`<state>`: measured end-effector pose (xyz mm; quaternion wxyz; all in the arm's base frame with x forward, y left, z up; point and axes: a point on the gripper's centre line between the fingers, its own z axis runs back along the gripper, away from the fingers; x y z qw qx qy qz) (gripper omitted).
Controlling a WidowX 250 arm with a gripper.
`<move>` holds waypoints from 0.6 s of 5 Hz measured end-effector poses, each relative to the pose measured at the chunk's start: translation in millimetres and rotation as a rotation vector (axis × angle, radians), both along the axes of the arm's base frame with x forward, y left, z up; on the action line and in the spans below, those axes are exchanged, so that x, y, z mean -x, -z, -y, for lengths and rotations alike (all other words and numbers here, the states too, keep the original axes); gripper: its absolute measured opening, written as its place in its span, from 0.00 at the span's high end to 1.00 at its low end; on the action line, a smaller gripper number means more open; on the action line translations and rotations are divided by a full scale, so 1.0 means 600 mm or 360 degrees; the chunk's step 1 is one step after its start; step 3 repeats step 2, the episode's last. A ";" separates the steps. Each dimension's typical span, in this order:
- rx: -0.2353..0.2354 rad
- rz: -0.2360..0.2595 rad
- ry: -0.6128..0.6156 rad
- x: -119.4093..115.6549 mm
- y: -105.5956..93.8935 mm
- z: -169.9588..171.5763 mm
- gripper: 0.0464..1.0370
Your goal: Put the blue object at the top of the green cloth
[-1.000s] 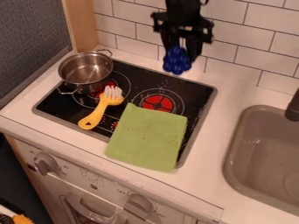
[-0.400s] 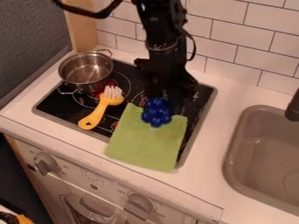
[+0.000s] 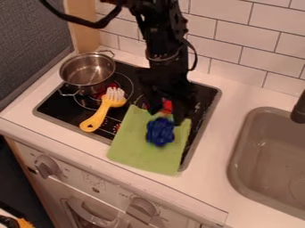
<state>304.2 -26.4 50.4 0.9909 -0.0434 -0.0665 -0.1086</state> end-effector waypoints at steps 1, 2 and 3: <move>0.0008 0.0016 -0.0014 -0.001 -0.006 0.001 0.03; -0.0021 0.0070 -0.0071 0.000 -0.033 -0.006 0.03; -0.0021 0.0070 -0.0071 0.000 -0.033 -0.006 0.03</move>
